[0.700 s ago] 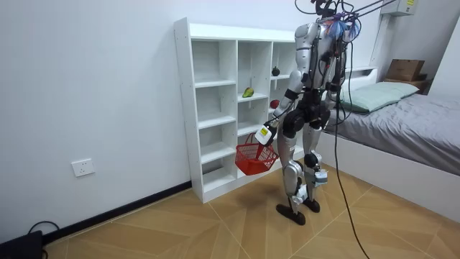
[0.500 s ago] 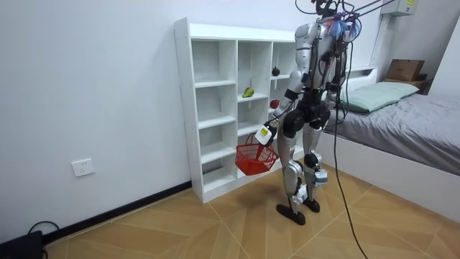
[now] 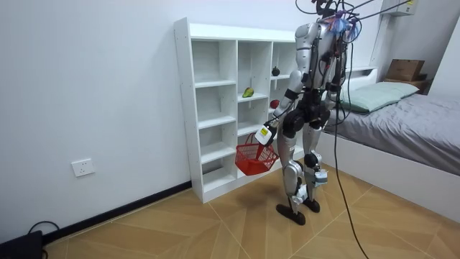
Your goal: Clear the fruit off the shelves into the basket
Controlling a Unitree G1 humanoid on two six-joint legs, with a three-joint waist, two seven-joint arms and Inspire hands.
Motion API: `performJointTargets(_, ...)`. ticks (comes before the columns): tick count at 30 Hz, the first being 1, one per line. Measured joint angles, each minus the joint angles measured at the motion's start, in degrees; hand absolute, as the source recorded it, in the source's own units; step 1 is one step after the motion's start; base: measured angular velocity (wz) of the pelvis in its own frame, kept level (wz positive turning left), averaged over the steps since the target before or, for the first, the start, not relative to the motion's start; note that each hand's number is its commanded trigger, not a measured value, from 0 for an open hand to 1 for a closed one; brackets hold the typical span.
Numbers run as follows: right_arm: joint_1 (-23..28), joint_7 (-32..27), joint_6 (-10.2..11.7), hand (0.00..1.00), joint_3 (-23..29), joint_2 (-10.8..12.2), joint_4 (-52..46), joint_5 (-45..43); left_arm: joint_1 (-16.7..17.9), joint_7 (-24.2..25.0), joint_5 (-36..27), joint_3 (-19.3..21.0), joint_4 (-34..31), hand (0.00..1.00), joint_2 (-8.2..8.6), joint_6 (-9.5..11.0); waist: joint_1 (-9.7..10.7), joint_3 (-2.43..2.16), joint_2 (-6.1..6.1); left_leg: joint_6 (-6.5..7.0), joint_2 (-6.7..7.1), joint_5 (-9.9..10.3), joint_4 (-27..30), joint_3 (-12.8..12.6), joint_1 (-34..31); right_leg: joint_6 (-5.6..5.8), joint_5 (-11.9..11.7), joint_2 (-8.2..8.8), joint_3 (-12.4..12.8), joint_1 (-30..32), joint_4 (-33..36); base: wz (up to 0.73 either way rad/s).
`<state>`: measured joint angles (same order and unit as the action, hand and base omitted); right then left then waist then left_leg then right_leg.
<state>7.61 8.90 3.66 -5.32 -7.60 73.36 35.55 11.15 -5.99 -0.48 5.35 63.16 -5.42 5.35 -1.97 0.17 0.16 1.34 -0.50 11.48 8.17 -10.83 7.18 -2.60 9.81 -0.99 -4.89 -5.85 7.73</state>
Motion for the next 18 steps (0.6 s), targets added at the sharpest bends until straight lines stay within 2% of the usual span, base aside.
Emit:
performJointTargets(11,0.5,-0.8,0.1,0.00,0.8,0.0,-0.2,0.6,0.0,0.2,-0.1,0.0,-0.1,1.00,-0.03,0.0,0.3,0.04,-0.07,0.00,-0.15,0.0,-0.5,-0.2,0.5,0.02,0.1,-0.03,0.3,-0.2,0.1,-0.01)
performJointTargets(14,0.7,-2.4,0.1,0.00,2.5,0.0,-1.5,2.8,0.0,0.0,-0.1,0.0,-0.3,1.00,-0.03,0.1,0.6,0.04,-0.04,0.00,-0.17,0.0,-0.6,-0.3,0.6,0.02,0.1,-0.03,0.3,-0.1,0.1,-0.01)
performJointTargets(18,1.5,-5.4,1.3,0.00,5.6,-0.1,-3.9,7.9,0.0,-0.2,-0.1,0.1,-0.3,1.00,-0.12,0.5,0.9,0.05,0.04,-0.02,-0.16,0.0,-0.7,-0.3,0.9,0.00,0.1,-0.12,0.7,-0.1,0.2,-0.02)
